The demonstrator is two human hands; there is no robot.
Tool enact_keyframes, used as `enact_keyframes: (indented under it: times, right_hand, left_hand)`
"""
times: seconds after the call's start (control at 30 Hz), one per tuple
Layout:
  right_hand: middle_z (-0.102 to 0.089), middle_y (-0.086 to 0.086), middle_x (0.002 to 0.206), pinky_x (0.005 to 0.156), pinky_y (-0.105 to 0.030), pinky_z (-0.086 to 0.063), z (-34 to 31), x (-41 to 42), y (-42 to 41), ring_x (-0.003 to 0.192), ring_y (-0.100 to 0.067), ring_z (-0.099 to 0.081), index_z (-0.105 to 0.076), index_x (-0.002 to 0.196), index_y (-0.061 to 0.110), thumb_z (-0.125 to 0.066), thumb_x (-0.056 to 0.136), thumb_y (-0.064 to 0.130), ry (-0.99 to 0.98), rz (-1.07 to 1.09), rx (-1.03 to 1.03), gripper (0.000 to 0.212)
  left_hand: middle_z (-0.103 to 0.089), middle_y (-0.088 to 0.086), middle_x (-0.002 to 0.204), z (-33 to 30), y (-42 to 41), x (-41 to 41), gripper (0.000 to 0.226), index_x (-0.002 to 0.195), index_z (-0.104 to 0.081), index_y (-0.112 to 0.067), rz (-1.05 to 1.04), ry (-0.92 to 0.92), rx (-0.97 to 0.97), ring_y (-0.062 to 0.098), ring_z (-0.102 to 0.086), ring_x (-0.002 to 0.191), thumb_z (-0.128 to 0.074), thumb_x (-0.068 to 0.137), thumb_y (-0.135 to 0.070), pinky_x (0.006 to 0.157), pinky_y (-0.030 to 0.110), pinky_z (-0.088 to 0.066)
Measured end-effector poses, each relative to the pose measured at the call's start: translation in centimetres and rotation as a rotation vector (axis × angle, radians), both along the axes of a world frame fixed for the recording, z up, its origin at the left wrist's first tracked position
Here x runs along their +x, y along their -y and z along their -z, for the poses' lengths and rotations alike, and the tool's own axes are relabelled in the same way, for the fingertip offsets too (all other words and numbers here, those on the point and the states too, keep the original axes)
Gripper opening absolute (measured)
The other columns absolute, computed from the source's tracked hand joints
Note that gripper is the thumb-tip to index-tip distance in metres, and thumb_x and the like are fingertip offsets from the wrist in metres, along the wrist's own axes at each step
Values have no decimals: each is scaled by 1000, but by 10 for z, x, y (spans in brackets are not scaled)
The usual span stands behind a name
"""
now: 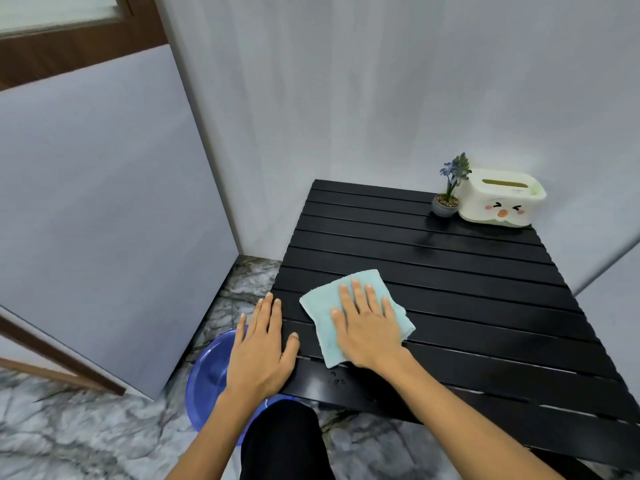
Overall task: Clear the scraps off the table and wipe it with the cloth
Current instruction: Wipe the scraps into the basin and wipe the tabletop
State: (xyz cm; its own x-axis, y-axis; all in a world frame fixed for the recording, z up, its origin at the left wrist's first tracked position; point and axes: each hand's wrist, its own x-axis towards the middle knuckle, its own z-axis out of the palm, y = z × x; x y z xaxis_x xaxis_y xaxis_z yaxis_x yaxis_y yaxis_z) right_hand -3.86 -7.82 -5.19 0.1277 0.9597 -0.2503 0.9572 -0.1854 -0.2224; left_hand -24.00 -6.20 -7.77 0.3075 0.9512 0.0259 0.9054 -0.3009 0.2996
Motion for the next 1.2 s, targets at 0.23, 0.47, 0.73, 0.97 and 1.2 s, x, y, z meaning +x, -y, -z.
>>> enact_keyframes:
  times: [0.23,0.47,0.73,0.97,1.2]
  right_hand:
    - [-25,-3,163,117,-37,-18,-12,45,-11,148,-19,-24,-30,154,15,-32,99,54,150,-121,174,67]
    - [2,-1,167,123,-36,6,5,47,-16,153,-13,7,-6,159,12,-4,84,71,28,-239,137,95]
    - [1,-9,167,122,-48,7,10,-24,-2,153,-27,5,-6,158,9,-6,97,48,-36,38,224,72]
    - [-22,-5,163,119,-45,0,16,-36,58,152,-29,-13,-29,155,11,-15,100,48,-6,-71,275,68]
    - [-41,0,155,113,-43,-16,26,8,92,143,-24,-39,-45,148,14,-30,100,48,97,-6,321,61]
  left_hand:
    - [5,-2,167,-5,0,4,88,159,-7,-15,-13,-1,-13,10,9,152,-3,82,-57,119,37,14]
    - [-9,-5,166,-4,-10,20,78,158,-20,-18,29,-7,54,11,0,153,-4,88,-48,120,38,9]
    - [-23,0,164,-6,-13,21,69,155,-28,-13,-50,147,46,13,-17,151,-16,92,-40,121,34,-4]
    - [-24,0,163,-4,-14,16,66,155,-29,-13,-66,194,11,14,-16,151,-24,96,-43,122,39,-7]
    - [-24,0,163,-2,-10,16,73,153,-34,-18,4,58,77,17,-15,152,-12,93,-53,122,40,-6]
